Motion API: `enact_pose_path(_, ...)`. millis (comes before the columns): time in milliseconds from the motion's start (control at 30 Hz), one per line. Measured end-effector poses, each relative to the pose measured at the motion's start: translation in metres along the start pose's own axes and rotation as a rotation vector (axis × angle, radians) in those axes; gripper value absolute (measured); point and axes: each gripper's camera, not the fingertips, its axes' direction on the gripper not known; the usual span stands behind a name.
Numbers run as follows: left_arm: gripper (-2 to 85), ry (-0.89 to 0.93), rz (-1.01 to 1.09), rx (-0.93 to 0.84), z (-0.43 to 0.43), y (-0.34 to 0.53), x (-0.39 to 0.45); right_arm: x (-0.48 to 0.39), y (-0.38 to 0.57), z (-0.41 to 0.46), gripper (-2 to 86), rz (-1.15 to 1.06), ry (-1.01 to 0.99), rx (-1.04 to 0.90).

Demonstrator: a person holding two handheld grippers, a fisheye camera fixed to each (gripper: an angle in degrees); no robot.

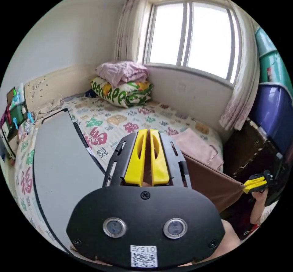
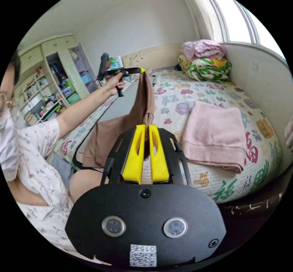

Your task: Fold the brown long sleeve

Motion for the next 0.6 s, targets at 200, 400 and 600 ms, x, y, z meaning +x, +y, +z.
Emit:
enact_pose_path(200, 0.9, 0.071, -0.170, 0.169, -0.146, 0.068, -0.059, -0.108, 0.001, 0.047, 1.3, -0.307, -0.409, -0.156)
enact_pose_path(400, 0.8, -0.083, -0.309, 0.172, -0.248, 0.161, -0.083, -0.249, 0.016, 0.157, 1.5, -0.611, -0.610, -0.463)
enact_pose_path(600, 0.5, -0.169, -0.434, 0.126, -0.276, 0.196, -0.068, -0.366, 0.049, 0.248, 1.7, -0.816, -0.595, -0.744)
